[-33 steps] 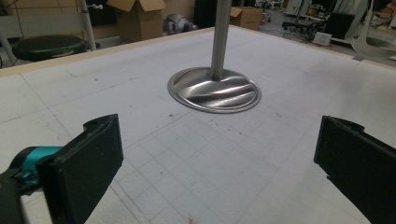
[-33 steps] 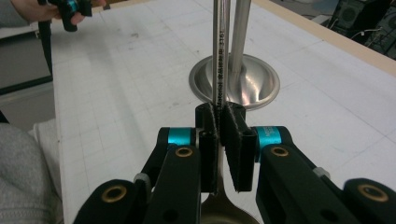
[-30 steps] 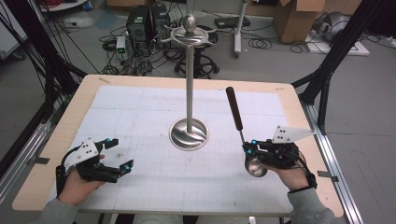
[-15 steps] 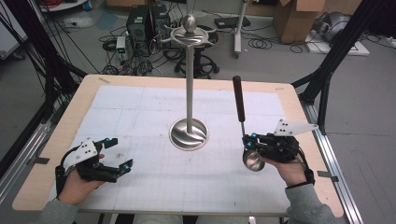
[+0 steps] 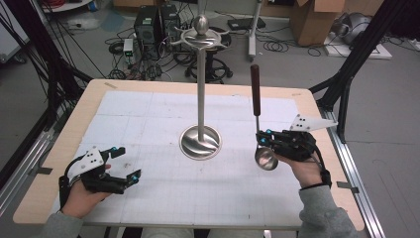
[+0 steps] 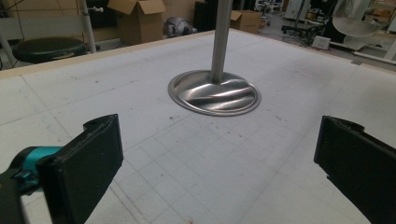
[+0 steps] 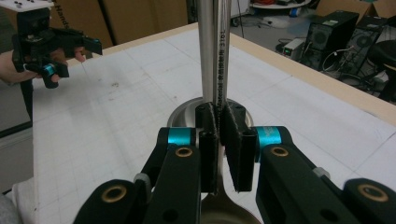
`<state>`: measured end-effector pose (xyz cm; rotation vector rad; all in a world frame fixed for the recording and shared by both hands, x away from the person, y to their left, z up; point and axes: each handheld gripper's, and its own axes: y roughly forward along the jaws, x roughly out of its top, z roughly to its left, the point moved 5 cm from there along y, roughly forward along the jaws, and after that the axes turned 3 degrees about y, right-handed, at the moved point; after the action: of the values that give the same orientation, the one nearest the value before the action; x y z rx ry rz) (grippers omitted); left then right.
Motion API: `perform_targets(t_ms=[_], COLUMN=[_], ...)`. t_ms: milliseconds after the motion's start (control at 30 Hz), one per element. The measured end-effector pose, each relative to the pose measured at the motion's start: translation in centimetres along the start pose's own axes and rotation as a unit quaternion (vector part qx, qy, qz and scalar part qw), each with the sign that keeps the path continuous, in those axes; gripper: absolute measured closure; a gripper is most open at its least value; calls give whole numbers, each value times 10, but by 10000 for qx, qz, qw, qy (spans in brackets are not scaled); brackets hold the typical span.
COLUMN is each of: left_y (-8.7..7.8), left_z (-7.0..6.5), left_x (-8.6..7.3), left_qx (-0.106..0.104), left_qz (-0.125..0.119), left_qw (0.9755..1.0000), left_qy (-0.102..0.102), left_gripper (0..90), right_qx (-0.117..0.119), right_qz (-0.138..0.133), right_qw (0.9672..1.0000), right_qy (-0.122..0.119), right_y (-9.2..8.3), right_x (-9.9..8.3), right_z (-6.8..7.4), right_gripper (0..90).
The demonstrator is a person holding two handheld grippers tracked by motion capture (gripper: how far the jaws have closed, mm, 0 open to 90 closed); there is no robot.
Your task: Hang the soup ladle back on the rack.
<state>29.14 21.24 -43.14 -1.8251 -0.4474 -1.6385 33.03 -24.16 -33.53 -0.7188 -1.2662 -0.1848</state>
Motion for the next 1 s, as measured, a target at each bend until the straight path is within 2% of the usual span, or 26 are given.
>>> perform_targets(t_ms=[300, 800, 1000], left_y=[0, 1, 1], left_z=[0, 0, 0], left_x=[0, -1, -1], left_qx=[-5, -5, -11], left_qz=[6, 28, 24], left_qw=[10000, 10000, 10000], left_qy=[-1, -3, -12], left_gripper=[18, 18, 19], right_qx=[-66, -83, -47], right_qz=[-49, -191, -227], right_qw=[9999, 9998, 9997], right_qy=[-73, -51, -119], right_y=[4, 17, 26], right_x=[15, 28, 41], right_z=[0, 3, 7], right_gripper=[847, 847, 847])
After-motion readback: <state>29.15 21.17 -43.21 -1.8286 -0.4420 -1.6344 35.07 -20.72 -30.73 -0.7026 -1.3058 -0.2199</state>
